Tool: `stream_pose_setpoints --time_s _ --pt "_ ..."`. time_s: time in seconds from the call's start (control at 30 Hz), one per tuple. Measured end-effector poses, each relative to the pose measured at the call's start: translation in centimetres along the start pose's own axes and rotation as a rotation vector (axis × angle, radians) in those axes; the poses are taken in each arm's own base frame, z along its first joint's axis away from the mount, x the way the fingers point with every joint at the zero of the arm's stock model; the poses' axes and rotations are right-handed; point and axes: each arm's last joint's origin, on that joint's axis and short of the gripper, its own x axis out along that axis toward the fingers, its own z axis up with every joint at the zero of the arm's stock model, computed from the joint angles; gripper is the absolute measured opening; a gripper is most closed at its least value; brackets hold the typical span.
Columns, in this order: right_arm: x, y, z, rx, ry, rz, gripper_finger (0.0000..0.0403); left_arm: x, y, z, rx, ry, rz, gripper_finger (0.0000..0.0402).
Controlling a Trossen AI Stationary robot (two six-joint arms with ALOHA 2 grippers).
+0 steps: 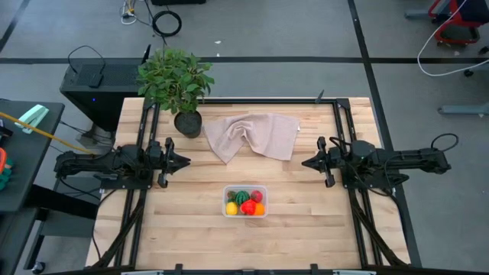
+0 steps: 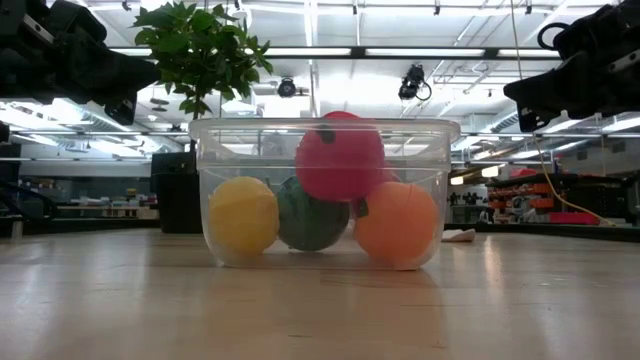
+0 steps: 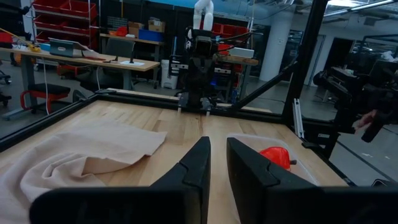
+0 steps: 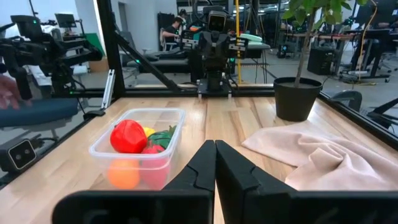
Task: Pick and placing Produce into tupperware
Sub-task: Return to Home Position
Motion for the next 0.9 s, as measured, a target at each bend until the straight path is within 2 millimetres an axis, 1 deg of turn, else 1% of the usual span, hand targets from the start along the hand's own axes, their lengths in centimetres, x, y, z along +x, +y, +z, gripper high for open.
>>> stream_pose_setpoints --time_s 0.23,0.43,0.7,0.9 --pt "0.0 0.0 0.0 0.0 0.0 0.0 0.0016 0.0 0.0 0.0 0.009 0.0 0.0 0.0058" --pt "0.0 0.0 0.0 0.0 0.0 0.0 0.0016 0.0 0.0 0.02 0.122 -0.002 0.0 0.0064" --pt "0.0 0.0 0.0 0.0 0.0 0.0 0.0016 0.0 0.0 0.01 0.125 -0.001 0.0 0.0053" --pt "0.0 0.0 0.0 0.0 0.0 0.0 0.0016 0.0 0.0 0.01 0.125 -0.001 0.0 0.0057"
